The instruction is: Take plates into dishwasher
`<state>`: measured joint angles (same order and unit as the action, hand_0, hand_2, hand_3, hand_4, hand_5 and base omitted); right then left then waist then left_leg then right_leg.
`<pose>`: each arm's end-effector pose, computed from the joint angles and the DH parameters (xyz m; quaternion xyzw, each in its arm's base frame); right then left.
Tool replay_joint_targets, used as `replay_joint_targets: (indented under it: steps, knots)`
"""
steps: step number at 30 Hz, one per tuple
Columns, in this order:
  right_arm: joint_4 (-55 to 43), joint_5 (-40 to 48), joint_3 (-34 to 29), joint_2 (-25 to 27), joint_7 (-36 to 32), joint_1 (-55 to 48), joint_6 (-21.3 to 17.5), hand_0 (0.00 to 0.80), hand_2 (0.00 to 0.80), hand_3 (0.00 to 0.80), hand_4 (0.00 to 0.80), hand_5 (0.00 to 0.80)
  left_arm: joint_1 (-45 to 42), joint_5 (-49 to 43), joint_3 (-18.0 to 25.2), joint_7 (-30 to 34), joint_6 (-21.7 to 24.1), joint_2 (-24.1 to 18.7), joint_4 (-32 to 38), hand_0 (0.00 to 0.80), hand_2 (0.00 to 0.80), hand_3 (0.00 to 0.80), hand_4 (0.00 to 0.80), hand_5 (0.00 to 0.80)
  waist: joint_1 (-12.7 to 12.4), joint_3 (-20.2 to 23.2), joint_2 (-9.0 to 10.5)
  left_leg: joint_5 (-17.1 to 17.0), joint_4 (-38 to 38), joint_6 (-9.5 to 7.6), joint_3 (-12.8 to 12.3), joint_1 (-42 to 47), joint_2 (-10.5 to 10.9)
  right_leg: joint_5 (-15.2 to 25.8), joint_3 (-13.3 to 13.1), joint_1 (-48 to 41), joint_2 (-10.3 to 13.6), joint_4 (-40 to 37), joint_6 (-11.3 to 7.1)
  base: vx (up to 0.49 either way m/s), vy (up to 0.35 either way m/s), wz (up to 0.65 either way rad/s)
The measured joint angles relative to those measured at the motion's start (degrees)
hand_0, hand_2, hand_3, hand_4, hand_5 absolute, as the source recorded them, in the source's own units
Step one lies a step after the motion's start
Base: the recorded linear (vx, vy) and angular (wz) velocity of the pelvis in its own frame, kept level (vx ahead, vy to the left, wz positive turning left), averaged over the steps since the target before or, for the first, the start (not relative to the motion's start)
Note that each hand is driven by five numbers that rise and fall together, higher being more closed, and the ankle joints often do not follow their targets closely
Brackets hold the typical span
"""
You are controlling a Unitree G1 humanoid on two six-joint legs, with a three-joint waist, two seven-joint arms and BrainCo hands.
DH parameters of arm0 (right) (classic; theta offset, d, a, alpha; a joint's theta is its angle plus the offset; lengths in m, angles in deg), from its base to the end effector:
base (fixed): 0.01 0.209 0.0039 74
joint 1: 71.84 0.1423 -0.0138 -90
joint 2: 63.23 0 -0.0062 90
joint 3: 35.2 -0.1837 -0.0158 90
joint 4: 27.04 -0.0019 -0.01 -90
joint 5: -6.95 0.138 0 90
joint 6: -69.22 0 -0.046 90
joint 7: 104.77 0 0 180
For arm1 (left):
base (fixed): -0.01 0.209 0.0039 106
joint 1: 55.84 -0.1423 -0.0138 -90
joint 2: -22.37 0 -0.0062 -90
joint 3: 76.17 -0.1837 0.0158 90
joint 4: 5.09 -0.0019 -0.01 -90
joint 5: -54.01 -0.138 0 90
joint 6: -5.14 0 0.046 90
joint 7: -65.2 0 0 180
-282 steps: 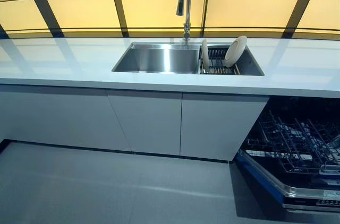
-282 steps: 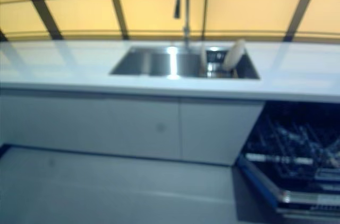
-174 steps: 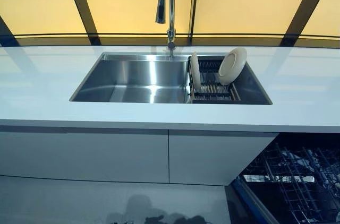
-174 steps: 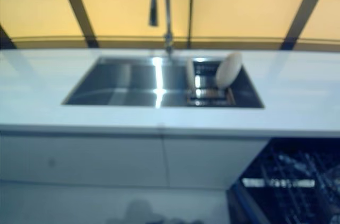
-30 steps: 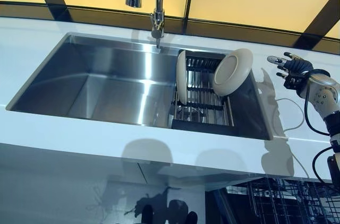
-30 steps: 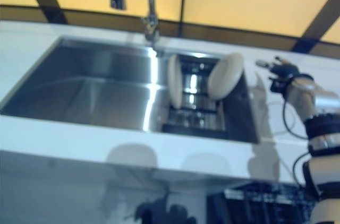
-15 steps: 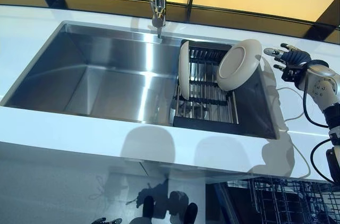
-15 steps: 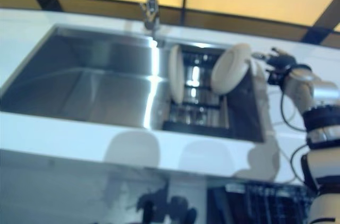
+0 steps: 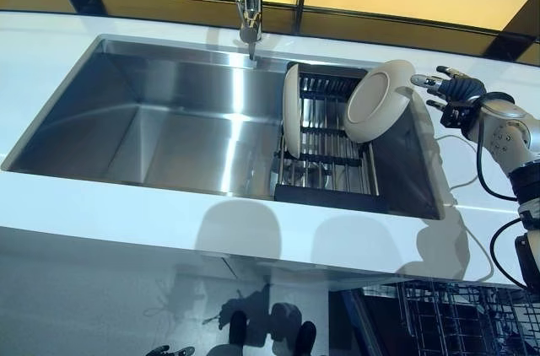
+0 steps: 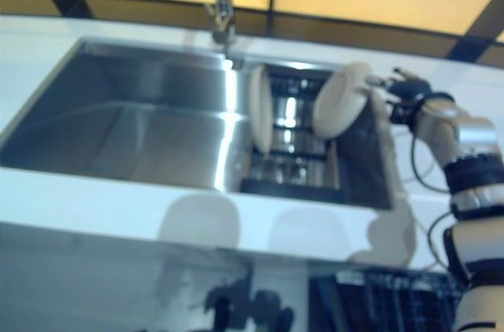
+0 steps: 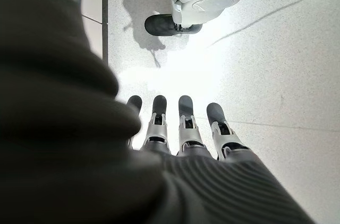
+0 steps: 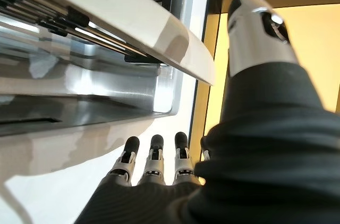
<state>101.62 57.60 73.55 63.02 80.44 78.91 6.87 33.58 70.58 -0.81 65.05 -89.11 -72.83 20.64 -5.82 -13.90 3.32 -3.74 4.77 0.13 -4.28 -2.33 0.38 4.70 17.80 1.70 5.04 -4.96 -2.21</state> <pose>0.3268 -0.2833 0.2554 -0.0175 0.0571 -0.0906 0.9941 0.0814 0.2561 -0.1020 0.0994 0.5687 0.0740 0.8131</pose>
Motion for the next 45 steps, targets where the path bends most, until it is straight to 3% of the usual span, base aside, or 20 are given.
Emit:
replay_joint_targets:
  steps: [45]
  knots:
    - [0.0, 0.7, 2.3, -3.1, 0.2, 1.0, 1.9, 0.000, 0.000, 0.000, 0.000, 0.000, -0.1, 2.5, -0.1, -1.0, 0.8, 0.1, 0.2, 0.000, 0.000, 0.000, 0.000, 0.000, -1.1, -1.5, -0.36, -0.4, 0.0, 0.05, 1.4, -0.3, 0.1, 0.0, 1.2, -0.2, 0.1, 0.0, 0.03, 0.002, 0.003, 0.01]
